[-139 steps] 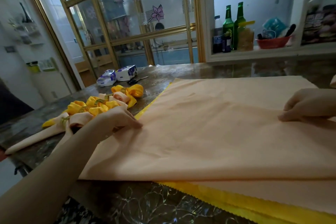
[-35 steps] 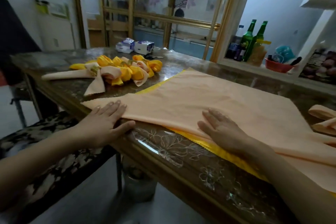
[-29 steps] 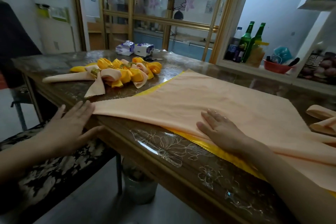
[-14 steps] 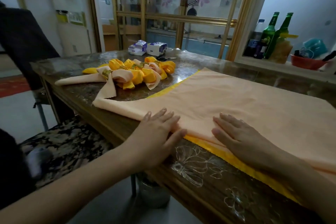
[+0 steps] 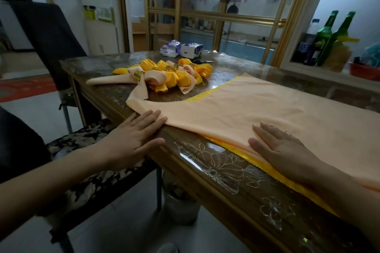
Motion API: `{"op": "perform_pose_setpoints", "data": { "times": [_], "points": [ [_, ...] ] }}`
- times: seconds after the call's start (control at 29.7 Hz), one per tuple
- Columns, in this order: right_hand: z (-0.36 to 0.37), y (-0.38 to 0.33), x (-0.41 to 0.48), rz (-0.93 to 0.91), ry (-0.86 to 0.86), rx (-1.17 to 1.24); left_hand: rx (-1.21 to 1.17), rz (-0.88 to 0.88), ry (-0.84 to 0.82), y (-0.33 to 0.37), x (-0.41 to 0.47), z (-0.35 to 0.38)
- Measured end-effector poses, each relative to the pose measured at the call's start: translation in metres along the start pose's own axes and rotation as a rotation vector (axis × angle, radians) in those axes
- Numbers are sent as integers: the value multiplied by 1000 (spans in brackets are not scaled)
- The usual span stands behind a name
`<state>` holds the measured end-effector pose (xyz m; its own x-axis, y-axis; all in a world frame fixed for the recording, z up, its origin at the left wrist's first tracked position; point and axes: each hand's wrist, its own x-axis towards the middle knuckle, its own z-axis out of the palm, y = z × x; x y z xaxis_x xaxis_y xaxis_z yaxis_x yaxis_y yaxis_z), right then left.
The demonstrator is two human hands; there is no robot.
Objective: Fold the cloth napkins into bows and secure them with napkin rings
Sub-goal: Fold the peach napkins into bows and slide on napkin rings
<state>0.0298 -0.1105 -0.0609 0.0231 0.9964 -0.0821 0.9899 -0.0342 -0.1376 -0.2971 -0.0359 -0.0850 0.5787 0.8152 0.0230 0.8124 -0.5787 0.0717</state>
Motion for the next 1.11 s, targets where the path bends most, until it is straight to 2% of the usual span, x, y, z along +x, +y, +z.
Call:
{"op": "perform_pose_setpoints", "data": {
  "times": [0.17, 0.24, 0.34, 0.4, 0.47, 0.54, 0.64, 0.74, 0.84, 0.98, 1.11],
  "points": [
    [-2, -1, -3, 2, 22, 10, 134, -259, 17, -39, -16, -9],
    [-2, -2, -4, -7, 29, 20, 170, -322, 84, -38, -22, -15],
    [-3, -8, -5, 8, 63, -35, 116, -259, 361, 3, -20, -29],
    [-6, -15, -7, 17, 164, -102, 2, -142, 420, 49, -5, -39],
    [-8, -25, -7, 9, 228, -39, -128, -8, 357, 98, 23, -44],
    [-5, -35, -6, -21, 199, 42, -169, 71, 239, 137, 51, -42],
    [1, -35, -7, -69, 111, 49, -97, 75, -10, 159, 79, -25],
    [-6, -26, -11, -17, 105, 240, -121, 70, -148, 156, 77, -16],
    [-18, -3, -8, 60, 210, 359, -252, 52, -109, 154, 80, -18],
    [-40, 43, 16, 137, 319, 346, -272, 5, 80, 144, 140, -32],
    [-60, 78, 51, 217, 452, 416, -328, -75, 39, 140, 227, -45]
  ]
}}
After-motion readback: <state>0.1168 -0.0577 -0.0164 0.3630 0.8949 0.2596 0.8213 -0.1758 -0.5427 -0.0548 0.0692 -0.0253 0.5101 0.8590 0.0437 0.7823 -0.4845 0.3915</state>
